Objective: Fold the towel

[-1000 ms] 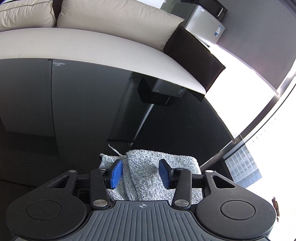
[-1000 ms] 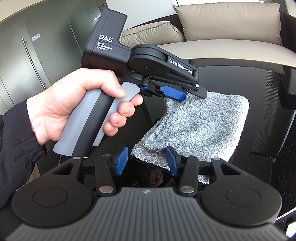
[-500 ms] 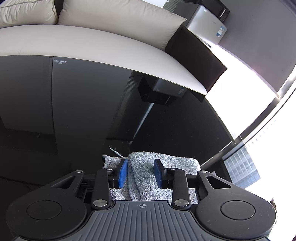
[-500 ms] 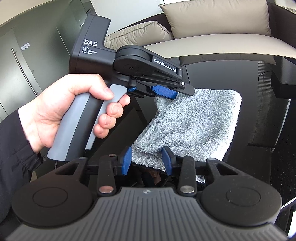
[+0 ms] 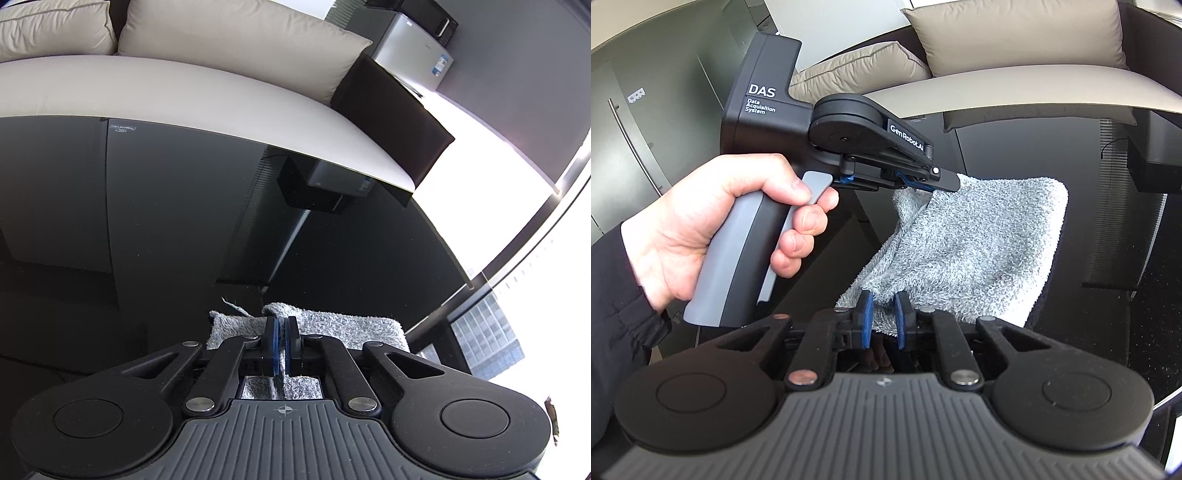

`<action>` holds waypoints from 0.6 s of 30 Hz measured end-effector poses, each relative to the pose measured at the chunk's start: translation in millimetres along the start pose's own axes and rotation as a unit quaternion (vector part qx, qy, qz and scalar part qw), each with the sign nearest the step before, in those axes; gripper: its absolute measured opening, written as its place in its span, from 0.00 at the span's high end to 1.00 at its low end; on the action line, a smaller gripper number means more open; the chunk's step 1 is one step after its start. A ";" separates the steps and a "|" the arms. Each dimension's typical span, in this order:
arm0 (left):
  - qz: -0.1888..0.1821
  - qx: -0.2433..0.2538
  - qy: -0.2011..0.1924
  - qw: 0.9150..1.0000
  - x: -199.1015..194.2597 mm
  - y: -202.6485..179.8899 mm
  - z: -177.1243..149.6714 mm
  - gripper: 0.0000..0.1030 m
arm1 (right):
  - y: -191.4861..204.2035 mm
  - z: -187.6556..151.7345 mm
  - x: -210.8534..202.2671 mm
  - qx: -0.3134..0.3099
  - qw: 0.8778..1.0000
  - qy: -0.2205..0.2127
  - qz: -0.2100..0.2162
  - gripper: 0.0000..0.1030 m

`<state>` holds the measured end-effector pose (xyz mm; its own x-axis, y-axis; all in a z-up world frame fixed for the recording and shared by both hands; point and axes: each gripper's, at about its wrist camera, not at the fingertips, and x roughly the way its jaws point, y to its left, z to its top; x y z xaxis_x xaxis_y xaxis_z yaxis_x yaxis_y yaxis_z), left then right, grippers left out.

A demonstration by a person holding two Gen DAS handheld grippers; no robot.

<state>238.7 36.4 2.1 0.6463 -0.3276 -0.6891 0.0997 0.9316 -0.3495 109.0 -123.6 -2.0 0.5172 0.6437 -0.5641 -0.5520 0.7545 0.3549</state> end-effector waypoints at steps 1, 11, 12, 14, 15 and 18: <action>0.000 -0.001 -0.003 1.000 -1.8 -0.1 0.5 0.98 | -2.5 -0.3 -2.6 0.001 1.000 -0.001 0.000 0.93; -0.002 0.003 -0.020 1.000 -16.0 -5.5 4.8 0.98 | -9.3 3.2 -11.4 0.008 1.000 -0.025 0.007 0.95; -0.002 0.004 -0.024 1.000 -18.3 -7.3 5.8 0.98 | -9.2 4.5 -13.7 0.007 1.000 -0.029 0.009 0.95; -0.003 0.007 -0.029 1.000 -21.8 -10.3 7.6 0.98 | -9.6 6.4 -19.1 0.007 0.999 -0.035 0.011 0.95; -0.002 0.010 -0.032 0.999 -24.5 -12.2 8.6 0.98 | -9.9 6.5 -21.6 0.007 0.999 -0.037 0.013 0.95; 0.002 0.016 -0.040 0.999 -31.6 -16.0 10.4 0.98 | -10.0 7.5 -28.3 0.004 0.999 -0.043 0.019 0.95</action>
<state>224.5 33.5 36.0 0.7045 -0.3122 -0.6374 0.1213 0.9378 -0.3252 104.8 -148.4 16.0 0.5503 0.6801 -0.4844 -0.5670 0.7302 0.3811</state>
